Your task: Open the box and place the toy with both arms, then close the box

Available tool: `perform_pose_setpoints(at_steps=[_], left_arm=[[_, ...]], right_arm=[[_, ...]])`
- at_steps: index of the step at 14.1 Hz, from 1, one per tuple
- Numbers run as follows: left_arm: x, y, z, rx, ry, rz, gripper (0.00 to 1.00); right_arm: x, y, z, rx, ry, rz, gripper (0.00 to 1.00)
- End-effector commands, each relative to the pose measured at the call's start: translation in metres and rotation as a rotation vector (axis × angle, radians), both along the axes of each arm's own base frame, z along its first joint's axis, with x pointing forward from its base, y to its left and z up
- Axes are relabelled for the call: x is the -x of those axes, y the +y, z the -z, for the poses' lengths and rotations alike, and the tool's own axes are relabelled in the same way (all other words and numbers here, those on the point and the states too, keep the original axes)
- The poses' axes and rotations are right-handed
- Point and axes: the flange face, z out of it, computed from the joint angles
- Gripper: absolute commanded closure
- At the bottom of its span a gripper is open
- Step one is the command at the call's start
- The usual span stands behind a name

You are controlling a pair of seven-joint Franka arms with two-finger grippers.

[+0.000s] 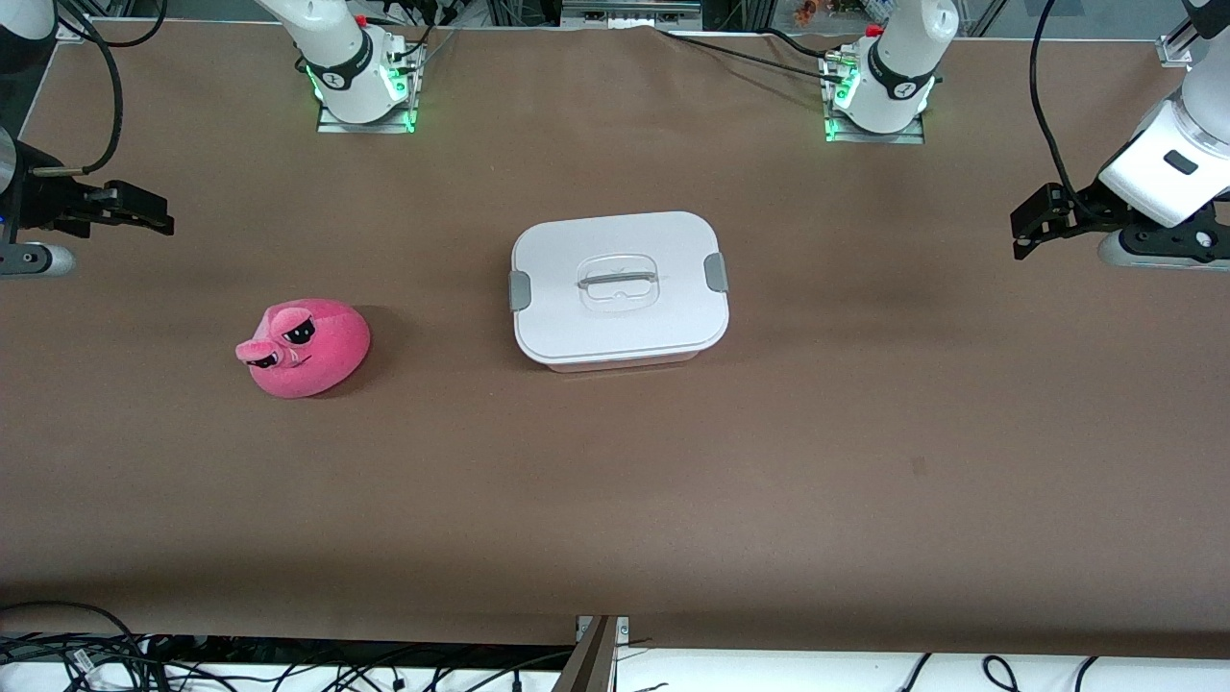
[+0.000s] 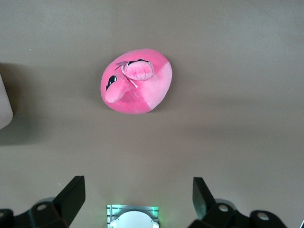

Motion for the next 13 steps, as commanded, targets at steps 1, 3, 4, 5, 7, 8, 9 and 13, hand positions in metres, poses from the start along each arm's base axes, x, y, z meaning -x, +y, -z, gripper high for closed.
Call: perform_pose_setpoints(at_steps=[1,3,4,5,7,8,9,13], left_arm=[[-0.002,-0.001,-0.006,0.0,0.017,0.012,0.0],[0.001,-0.004,-0.004,-0.002,0.042,0.019,0.0],[0.003,-0.011,-0.002,-0.004,0.057,0.031,0.0],[0.005,-0.011,-0.002,-0.005,0.066,0.032,0.0],[0.007,-0.006,0.001,-0.004,0.094,0.021,0.0],[0.007,-0.004,0.002,-0.001,0.1,0.018,0.0],[0.007,-0.004,0.001,0.001,0.097,0.016,0.0],[0.008,0.004,0.006,0.002,0.125,0.001,0.0]], right_arm=[[-0.003,0.001,-0.005,0.014,-0.005,0.001,0.0],[-0.003,0.001,-0.005,0.014,-0.003,0.001,0.0],[-0.003,0.001,-0.005,0.014,-0.003,0.001,0.0],[-0.003,0.001,-0.005,0.014,-0.003,0.001,0.0],[-0.003,0.001,-0.005,0.014,-0.005,0.001,0.0],[-0.003,0.001,-0.005,0.013,-0.003,0.001,0.0],[-0.003,0.001,-0.005,0.013,-0.003,0.001,0.0],[-0.003,0.001,-0.005,0.013,-0.003,0.001,0.0]])
